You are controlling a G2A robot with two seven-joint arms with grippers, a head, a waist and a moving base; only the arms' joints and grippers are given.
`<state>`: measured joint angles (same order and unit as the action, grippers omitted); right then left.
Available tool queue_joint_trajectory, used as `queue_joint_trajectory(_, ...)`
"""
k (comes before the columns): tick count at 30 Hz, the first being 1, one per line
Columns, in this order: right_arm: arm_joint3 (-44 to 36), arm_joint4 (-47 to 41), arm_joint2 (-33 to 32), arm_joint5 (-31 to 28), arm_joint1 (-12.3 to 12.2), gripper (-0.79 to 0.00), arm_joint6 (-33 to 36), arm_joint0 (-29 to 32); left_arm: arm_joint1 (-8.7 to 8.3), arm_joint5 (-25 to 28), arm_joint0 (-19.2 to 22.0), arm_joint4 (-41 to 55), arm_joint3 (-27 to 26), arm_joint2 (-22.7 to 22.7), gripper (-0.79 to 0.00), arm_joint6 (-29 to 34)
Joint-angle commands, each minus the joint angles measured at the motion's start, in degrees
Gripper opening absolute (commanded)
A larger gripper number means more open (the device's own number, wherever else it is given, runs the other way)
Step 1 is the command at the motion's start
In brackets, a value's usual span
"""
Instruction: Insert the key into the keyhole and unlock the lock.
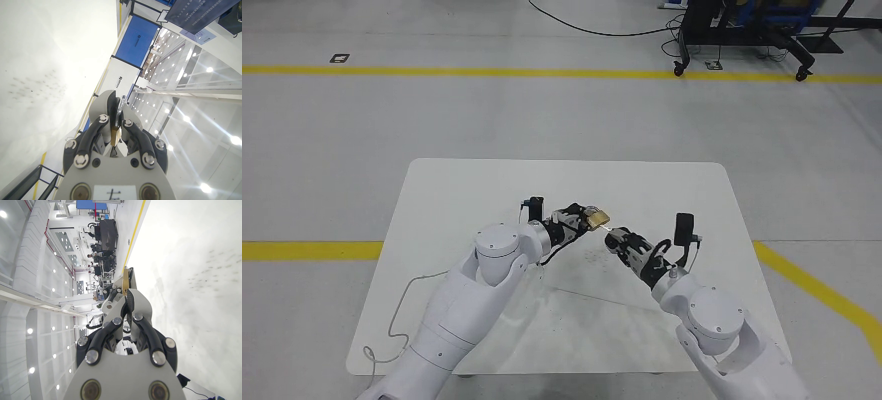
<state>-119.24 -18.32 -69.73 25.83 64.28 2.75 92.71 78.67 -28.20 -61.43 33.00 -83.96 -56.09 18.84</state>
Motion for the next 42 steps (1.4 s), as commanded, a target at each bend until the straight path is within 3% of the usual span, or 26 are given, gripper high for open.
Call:
queue_joint_trajectory(1,0.0,0.0,0.0,-0.1,0.1,-0.785,-0.2,-0.1,-0.01,0.0,-0.1,-0.1,-0.1,-0.1,-0.785,0.1)
queue_joint_trajectory(13,-0.2,1.1,0.9,-1.0,0.7,-0.785,-2.0,0.1,0.74,0.3,-1.1,3.7,-0.5,-0.8,-0.785,-5.5)
queue_joint_trajectory(16,-0.5,-2.7,0.0,-2.5,0.9,-0.785,-0.6,0.7,1.07,0.6,-1.3,7.1,0.3,-1.9,-0.785,-7.1)
queue_joint_trajectory(20,-0.5,-2.7,0.0,-2.5,0.9,-0.785,-0.6,0.7,1.39,-1.2,-1.8,15.9,1.8,-4.2,-0.785,-5.0)
queue_joint_trajectory(26,-0.5,-2.7,0.0,-2.5,0.9,-0.785,-0.6,0.7,1.39,-1.2,-1.8,15.9,1.8,-4.2,-0.785,-5.0)
queue_joint_trajectory(28,-0.4,-0.2,0.0,-3.8,1.1,-0.785,-4.2,0.8,1.43,-0.5,-2.3,16.5,1.6,-4.3,-0.785,-5.0)
queue_joint_trajectory(33,-2.9,-4.7,1.5,-7.5,2.1,-0.785,-11.6,3.2,1.47,2.2,-2.3,14.1,1.5,-4.0,-0.785,-6.2)
queue_joint_trajectory(42,-3.3,-4.1,5.6,-5.8,3.7,-0.785,-22.8,2.6,1.53,4.2,-1.9,9.3,1.8,-1.9,-0.785,-4.4)
